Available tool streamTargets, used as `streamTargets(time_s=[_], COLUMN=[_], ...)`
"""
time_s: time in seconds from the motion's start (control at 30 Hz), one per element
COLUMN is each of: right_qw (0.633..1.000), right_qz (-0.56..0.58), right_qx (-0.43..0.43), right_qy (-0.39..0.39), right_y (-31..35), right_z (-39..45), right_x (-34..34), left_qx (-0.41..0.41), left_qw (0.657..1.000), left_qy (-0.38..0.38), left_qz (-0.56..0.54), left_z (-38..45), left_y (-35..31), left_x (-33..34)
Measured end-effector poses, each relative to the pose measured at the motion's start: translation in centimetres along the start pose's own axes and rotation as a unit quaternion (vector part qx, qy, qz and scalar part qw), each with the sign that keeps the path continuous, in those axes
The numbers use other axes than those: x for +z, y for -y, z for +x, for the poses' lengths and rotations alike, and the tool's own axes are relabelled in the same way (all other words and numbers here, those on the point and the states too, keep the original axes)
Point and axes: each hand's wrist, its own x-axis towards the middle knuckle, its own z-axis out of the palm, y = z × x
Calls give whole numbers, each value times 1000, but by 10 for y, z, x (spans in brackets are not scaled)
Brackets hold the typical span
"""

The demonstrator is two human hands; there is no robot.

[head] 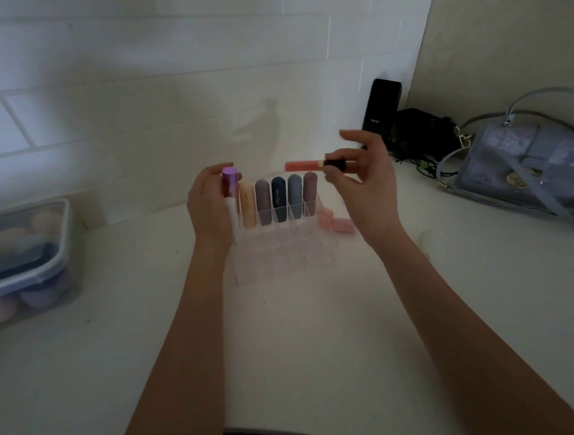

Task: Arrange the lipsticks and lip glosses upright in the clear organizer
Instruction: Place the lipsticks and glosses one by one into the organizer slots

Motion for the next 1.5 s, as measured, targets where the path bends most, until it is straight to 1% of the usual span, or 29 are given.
streamTargets(time_s=[0.03,0.1,0.17,0.23,0.3,0.33,0.37,0.4,0.47,0.5,0.57,0.67,0.8,0.87,0.97,1.03,1.1,1.13,1.27,1.33,1.4,1.43,1.47,1.5], right_qw=[999,992,987,982,984,987,990,991,991,989,982,970,963,957,963,962,959,958,959,970,989,994,994,990], right_qz=[35,77,92,107,91,63,29,-4,-52,-68,-100,-138,-160,-183,-180,-188,-193,-192,-182,-158,-93,-77,-93,-133], right_qx=[15,45,65,83,83,73,59,42,12,1,-13,-36,-74,-81,-76,-117,-156,-163,-142,-105,-47,-28,-11,10], right_qy=[31,86,117,128,129,127,125,124,126,133,158,196,205,211,186,157,140,138,166,153,107,78,54,39], right_y=[4,8,10,11,10,9,8,7,8,8,10,16,16,13,8,7,6,5,0,-1,4,4,3,0], right_z=[-3,-11,-18,-21,-23,-23,-23,-24,-25,-25,-26,-26,-30,-33,-35,-36,-37,-37,-35,-31,-24,-20,-15,-9], right_x=[4,13,22,25,27,28,29,31,36,39,45,57,69,69,67,68,69,69,64,54,38,28,16,4], left_qx=[55,117,175,258,334,343,335,311,226,186,142,133,149,162,180,187,215,239,350,387,420,438,458,478], left_qw=[998,992,978,948,909,902,905,918,959,973,987,989,986,983,977,974,960,947,874,845,831,826,820,811], left_qy=[0,-9,-58,-80,-56,-45,-46,-52,-60,-54,-42,-52,-68,-74,-78,-82,-98,-109,-136,-148,-141,-126,-103,-72], left_qz=[24,55,99,167,245,260,259,239,163,123,68,32,18,39,79,102,152,187,309,338,337,331,328,329], left_z=[-4,-13,-18,-22,-26,-28,-30,-32,-36,-37,-39,-42,-42,-43,-46,-48,-50,-52,-58,-60,-61,-63,-65,-69], left_y=[-3,-10,-14,-20,-19,-18,-15,-13,-12,-12,-11,-11,-10,-10,-12,-13,-12,-11,-11,-13,-15,-16,-15,-15], left_x=[2,6,6,3,0,-3,-6,-9,-15,-17,-16,-13,-12,-12,-10,-8,-6,-5,0,1,1,2,6,10])
